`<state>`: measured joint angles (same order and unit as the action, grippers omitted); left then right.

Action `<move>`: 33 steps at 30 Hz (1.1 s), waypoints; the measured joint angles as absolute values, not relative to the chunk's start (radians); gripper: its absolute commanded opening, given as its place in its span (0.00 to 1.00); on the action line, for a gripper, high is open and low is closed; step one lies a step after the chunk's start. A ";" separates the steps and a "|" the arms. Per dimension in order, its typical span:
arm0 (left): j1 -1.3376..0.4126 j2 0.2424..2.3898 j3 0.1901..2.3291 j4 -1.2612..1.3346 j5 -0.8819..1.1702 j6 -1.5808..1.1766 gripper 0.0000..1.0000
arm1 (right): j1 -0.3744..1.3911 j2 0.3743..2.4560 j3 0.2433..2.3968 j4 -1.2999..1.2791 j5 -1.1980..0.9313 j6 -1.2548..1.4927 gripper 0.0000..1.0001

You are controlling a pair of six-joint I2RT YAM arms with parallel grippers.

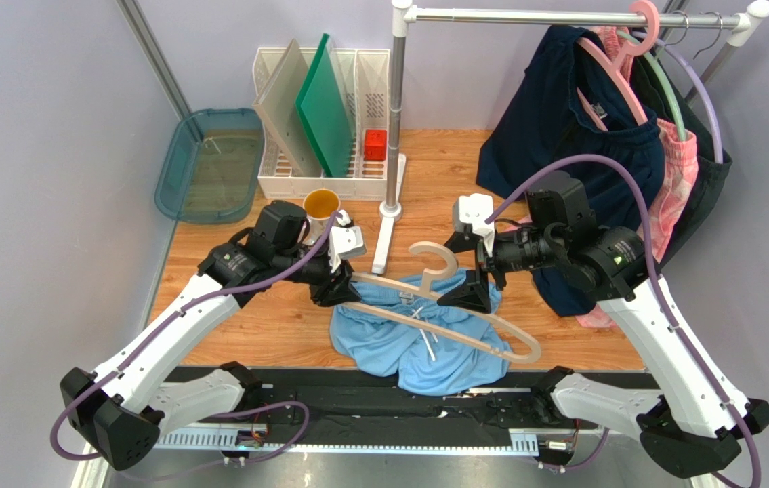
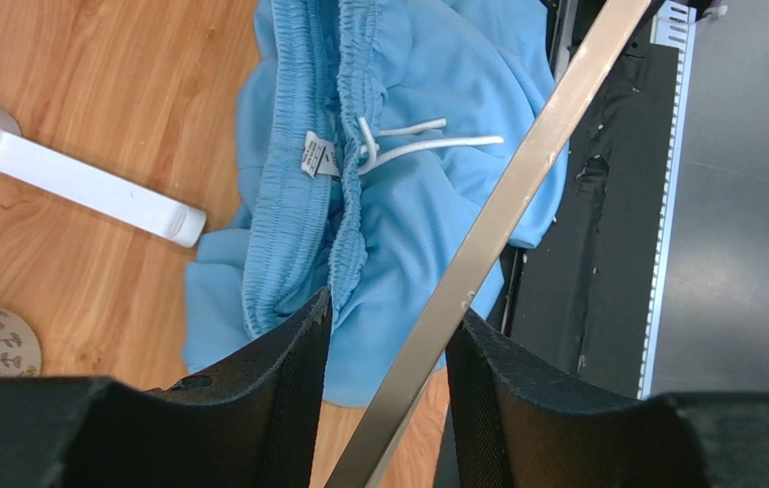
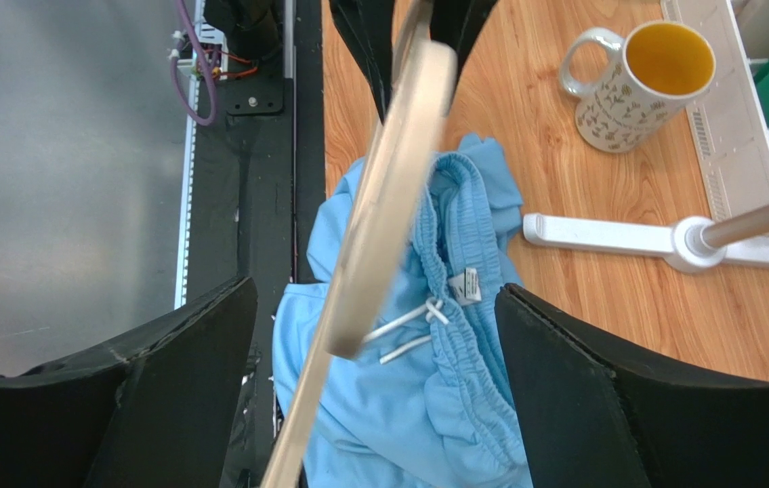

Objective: Place the shorts on the hanger

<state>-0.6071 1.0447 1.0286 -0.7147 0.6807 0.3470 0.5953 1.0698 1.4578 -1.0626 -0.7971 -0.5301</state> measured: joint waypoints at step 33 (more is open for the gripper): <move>-0.337 1.242 0.966 -0.799 0.722 0.397 0.56 | 0.624 1.138 1.527 -1.207 -0.680 -0.765 0.00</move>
